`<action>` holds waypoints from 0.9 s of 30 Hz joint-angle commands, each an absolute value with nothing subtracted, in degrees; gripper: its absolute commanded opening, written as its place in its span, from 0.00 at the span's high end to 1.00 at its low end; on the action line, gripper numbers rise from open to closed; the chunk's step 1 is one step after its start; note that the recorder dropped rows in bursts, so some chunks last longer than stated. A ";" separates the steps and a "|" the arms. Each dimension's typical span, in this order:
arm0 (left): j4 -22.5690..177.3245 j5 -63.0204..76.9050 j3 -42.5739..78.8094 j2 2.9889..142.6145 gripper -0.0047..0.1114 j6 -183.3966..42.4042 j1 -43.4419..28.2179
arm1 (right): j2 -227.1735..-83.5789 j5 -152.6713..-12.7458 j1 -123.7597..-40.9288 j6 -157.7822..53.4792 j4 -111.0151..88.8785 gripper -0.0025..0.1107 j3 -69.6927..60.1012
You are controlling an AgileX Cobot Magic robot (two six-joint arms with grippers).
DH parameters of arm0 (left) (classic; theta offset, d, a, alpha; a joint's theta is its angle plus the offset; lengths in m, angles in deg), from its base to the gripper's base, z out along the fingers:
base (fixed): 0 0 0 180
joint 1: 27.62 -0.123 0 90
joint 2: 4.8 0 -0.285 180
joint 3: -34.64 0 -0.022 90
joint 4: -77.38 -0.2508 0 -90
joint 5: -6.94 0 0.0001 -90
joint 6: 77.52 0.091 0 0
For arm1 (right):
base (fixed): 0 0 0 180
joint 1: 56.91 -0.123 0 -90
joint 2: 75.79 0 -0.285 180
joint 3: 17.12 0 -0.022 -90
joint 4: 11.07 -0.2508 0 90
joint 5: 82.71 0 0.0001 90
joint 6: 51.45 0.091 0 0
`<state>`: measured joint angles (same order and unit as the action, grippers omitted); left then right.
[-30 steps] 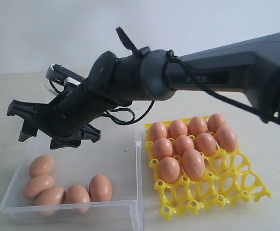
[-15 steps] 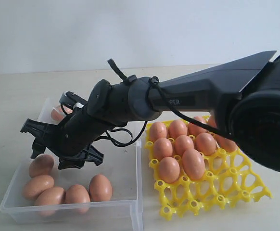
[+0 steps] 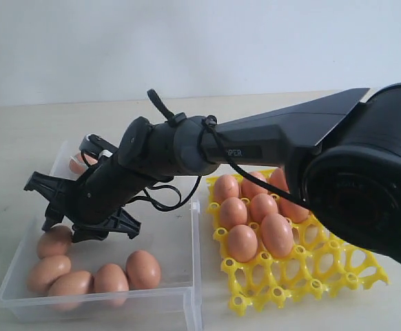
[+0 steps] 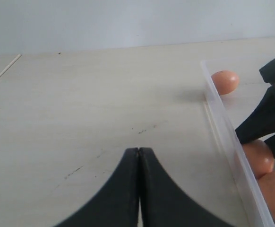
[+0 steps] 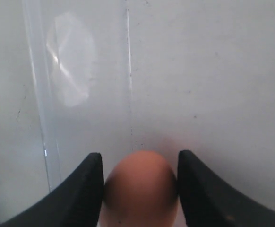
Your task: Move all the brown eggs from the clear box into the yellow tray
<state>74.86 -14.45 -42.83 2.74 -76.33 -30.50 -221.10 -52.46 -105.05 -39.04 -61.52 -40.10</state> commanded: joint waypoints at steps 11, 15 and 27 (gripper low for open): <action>74.69 -14.18 -42.57 2.99 0.96 -76.30 -30.64 | -214.52 -57.48 -102.36 -39.74 -37.21 0.98 -36.67; 74.69 -14.18 -42.57 2.99 0.96 -76.30 -30.64 | -209.88 -64.39 -101.50 -39.83 -27.46 0.98 -30.89; 74.69 -14.18 -42.57 2.99 0.96 -76.30 -30.64 | -204.39 -74.07 -101.24 -44.54 -21.33 0.98 -19.91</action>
<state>74.86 -14.45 -42.83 2.74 -76.33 -30.50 -206.09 -75.84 -101.59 -40.42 -22.06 -19.02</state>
